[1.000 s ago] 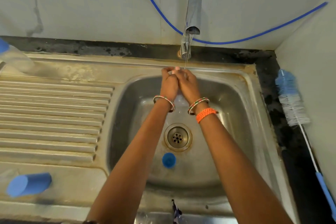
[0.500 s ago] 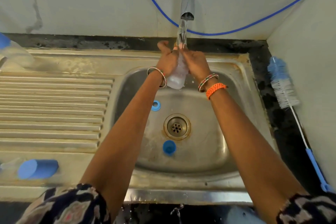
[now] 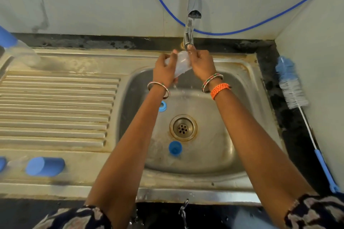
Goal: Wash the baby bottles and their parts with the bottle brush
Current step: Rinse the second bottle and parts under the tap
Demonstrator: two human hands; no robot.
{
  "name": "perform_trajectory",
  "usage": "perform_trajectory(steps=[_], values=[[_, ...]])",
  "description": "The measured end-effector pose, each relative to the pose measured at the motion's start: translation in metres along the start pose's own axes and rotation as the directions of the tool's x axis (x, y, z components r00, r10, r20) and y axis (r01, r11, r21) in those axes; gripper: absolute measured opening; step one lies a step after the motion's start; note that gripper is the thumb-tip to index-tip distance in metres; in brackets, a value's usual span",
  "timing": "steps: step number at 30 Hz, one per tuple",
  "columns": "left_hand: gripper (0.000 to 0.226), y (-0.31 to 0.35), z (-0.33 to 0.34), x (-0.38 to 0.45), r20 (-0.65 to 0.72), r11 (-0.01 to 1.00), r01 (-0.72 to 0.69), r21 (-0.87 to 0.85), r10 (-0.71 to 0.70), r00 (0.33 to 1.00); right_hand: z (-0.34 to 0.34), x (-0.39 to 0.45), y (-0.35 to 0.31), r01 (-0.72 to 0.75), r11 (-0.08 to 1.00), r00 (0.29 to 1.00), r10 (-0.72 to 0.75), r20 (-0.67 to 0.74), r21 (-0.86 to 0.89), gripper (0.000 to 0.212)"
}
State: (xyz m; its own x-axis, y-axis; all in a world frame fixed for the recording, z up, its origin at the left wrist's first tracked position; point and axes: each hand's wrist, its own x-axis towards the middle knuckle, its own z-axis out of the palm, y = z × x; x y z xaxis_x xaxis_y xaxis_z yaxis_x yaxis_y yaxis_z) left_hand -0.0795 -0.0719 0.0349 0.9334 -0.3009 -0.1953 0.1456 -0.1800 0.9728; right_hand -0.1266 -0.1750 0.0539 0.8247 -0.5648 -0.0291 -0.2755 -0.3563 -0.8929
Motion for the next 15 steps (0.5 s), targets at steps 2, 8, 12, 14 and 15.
perform_trajectory(steps=[2,8,12,14,15], values=[[0.032,-0.005,0.001,-0.004,-0.023,0.986,-0.167,0.0,0.166,0.986,0.004,0.0,-0.009,0.001,1.0,1.0,-0.001,-0.015,0.022,0.047],[0.043,-0.027,-0.018,-0.001,0.055,0.906,-0.422,-0.021,0.423,0.905,0.004,-0.01,-0.011,-0.228,0.902,0.965,0.16,0.207,0.366,0.021],[0.017,-0.017,-0.013,-0.006,0.18,0.938,0.084,-0.336,-0.024,0.983,0.002,-0.009,-0.001,-0.234,0.889,0.965,0.162,0.206,0.394,0.015],[0.019,-0.016,-0.012,-0.008,0.196,0.936,0.084,-0.341,-0.017,0.981,0.004,-0.005,-0.001,-0.258,0.882,0.966,0.219,0.141,0.394,0.014],[0.02,-0.016,-0.013,-0.009,0.205,0.926,0.027,-0.376,0.054,0.977,0.005,-0.003,-0.001,-0.246,0.902,0.969,0.233,0.081,0.354,0.019]])
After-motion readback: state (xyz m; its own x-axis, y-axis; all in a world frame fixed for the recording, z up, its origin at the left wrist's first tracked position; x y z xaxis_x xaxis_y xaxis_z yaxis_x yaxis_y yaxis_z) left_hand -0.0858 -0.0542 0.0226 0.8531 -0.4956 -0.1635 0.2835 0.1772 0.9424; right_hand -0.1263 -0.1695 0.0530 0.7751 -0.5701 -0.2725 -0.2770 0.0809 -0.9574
